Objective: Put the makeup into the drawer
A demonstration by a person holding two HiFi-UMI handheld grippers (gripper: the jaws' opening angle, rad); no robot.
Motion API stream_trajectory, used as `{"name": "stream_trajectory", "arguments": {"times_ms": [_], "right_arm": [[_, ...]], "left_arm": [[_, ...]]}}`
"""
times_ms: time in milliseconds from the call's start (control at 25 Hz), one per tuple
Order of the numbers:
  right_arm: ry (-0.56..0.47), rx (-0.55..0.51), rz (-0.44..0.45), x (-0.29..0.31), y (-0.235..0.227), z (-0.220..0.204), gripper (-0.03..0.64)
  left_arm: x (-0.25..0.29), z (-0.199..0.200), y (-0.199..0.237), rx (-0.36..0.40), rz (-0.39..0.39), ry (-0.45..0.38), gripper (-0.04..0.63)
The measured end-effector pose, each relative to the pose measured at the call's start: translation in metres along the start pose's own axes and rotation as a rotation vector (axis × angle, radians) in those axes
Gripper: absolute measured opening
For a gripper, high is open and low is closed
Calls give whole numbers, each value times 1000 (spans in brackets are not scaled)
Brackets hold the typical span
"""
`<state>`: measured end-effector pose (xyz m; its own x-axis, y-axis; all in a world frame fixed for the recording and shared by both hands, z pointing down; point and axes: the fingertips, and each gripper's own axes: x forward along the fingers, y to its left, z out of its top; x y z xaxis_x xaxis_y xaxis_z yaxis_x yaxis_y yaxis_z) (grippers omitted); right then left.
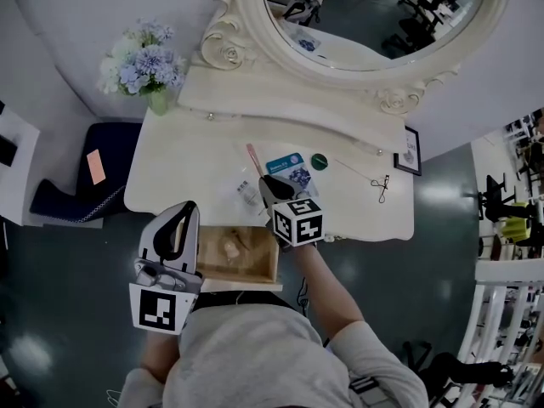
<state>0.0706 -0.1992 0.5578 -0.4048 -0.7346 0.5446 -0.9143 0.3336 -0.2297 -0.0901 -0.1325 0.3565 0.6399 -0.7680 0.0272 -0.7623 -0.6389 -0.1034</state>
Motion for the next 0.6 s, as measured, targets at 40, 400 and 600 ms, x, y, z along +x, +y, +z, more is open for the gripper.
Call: {"name": "stream_trajectory", "arguments": {"times_ms": [40,400,600], "right_arm": [[-12,7,8,-4,2,2,43],[-151,-27,110,-43,29,20,43],[-207,-91,172,-67,48,20,43]], "left_arm": [[0,1,-1,-1,0,-3,14],[-4,4,-7,-3,0,-4,14],[-8,6,-11,-4,4,-5,14]]}}
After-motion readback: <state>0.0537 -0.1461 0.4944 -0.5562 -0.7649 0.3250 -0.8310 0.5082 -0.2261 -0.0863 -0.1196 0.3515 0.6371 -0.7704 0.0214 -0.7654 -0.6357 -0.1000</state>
